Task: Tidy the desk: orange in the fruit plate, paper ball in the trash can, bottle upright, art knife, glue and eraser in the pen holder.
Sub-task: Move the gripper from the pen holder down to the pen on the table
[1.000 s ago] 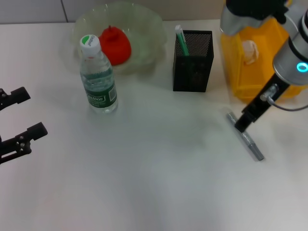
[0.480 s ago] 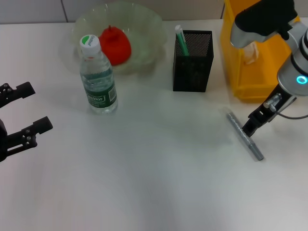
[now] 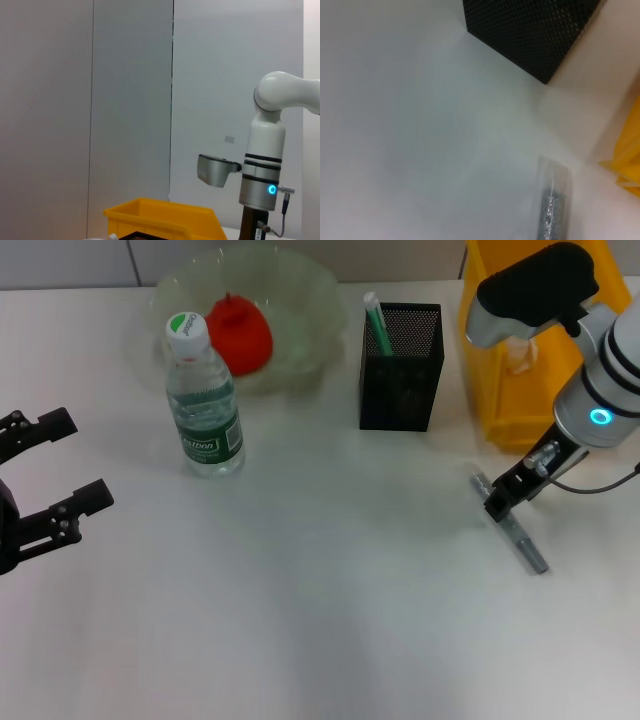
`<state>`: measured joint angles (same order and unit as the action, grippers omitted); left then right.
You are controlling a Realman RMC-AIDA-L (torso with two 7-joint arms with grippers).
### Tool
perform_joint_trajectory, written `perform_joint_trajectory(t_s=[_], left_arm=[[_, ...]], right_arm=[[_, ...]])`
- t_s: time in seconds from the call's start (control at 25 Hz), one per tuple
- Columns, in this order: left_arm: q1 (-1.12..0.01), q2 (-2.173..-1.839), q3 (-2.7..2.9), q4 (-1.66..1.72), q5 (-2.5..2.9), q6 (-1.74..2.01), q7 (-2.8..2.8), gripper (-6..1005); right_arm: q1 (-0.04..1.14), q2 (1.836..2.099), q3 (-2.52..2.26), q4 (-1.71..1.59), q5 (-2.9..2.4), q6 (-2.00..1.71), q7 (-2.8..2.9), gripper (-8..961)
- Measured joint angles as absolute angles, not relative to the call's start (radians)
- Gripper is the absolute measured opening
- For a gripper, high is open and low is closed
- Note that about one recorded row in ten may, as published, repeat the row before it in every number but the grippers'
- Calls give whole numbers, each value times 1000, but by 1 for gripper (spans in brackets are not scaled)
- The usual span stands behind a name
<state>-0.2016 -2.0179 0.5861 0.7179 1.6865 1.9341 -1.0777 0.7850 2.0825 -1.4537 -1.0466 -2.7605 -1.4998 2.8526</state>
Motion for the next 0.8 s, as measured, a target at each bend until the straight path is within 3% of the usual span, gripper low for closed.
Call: perform_joint_trajectory(t_s=[0.16, 0.8], left_arm=[[-205, -2019, 586, 718, 1686, 1928, -1077, 813], [-214, -2019, 588, 716, 1686, 1920, -1077, 812]], right_arm=[[794, 2083, -1454, -1015, -2759, -1471, 2853, 484], [841, 2086, -1461, -919, -2753, -1427, 2851, 452]])
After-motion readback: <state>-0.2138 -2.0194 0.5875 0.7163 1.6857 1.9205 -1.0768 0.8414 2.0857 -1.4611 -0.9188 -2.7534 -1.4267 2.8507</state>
